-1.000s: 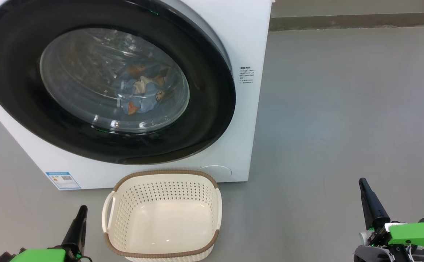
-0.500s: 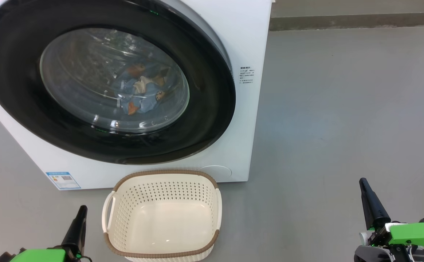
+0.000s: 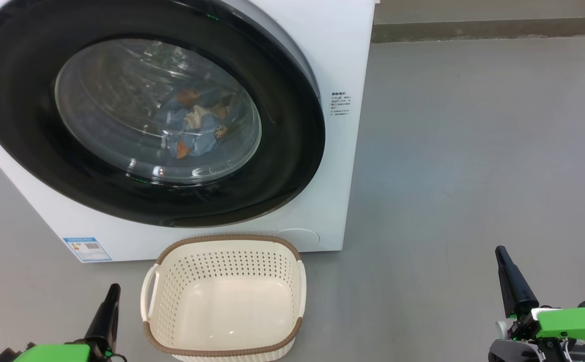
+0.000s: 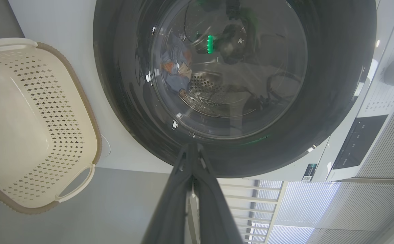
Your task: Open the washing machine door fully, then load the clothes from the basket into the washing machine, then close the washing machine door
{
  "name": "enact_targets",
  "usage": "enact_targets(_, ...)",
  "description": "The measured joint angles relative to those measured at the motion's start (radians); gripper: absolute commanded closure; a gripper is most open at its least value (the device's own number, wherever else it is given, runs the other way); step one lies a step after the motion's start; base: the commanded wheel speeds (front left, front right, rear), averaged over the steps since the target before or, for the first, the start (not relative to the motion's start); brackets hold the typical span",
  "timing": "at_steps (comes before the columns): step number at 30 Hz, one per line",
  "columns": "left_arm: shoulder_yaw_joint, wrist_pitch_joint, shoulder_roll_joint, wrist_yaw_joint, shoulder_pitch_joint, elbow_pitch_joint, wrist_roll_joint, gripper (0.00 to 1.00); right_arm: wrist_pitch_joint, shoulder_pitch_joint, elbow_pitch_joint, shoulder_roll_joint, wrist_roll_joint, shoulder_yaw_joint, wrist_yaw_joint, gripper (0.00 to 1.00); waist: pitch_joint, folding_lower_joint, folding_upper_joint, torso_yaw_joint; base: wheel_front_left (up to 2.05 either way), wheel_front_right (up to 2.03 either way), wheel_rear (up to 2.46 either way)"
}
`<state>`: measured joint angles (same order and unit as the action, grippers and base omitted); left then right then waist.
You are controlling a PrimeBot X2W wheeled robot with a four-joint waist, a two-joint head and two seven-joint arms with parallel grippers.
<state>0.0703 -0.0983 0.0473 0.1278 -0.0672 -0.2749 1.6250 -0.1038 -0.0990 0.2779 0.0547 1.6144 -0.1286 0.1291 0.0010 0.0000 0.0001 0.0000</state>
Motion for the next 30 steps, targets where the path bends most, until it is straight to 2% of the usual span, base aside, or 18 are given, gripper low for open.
enact_targets(30, 0.002, -0.007, -0.002, 0.000, 0.000, 0.000, 0.000, 1.00, 0.000, 0.000, 0.000, -0.002, 0.000, -0.003, 0.000, 1.00, 0.000, 0.0000, 0.0000, 0.000, 0.00, 0.00, 0.00)
